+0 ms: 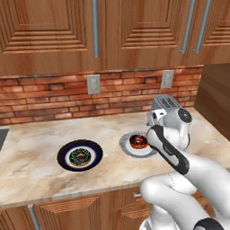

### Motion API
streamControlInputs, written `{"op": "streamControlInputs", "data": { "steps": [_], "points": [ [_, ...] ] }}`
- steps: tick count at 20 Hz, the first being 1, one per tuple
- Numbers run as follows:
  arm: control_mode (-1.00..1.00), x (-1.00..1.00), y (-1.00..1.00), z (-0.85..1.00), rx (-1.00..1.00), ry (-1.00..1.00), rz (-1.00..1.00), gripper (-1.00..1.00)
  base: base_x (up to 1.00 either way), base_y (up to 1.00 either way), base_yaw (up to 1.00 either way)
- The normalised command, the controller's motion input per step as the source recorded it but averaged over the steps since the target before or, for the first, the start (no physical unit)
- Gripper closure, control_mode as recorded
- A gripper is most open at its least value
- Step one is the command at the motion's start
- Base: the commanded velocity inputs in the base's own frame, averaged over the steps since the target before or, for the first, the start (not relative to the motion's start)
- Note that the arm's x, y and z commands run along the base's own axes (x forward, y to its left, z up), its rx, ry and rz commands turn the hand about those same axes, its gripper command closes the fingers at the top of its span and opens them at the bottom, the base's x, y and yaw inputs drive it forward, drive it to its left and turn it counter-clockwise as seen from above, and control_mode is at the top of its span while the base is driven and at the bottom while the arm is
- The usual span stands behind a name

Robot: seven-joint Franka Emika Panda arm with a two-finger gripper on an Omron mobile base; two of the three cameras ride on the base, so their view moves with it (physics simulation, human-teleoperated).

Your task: Place the pastries on the plates.

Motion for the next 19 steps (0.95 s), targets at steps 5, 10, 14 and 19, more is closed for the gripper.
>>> {"op": "streamControlInputs", "data": {
  "steps": [5,10,14,19],
  "points": [
    [-1.0,-1.0,-0.35,1.0,0.04,-0.47,0.0,-1.0,0.0,0.0,0.0],
    [-1.0,-1.0,-0.04,1.0,0.02,-0.28,0.0,-1.0,0.0,0.0,0.0],
    [-1.0,-1.0,0.45,1.0,0.02,0.01,0.0,-1.0,0.0,0.0,0.0],
    [-1.0,-1.0,0.79,0.69,0.0,-0.01,0.0,-1.0,0.0,0.0,0.0]
  ]
}}
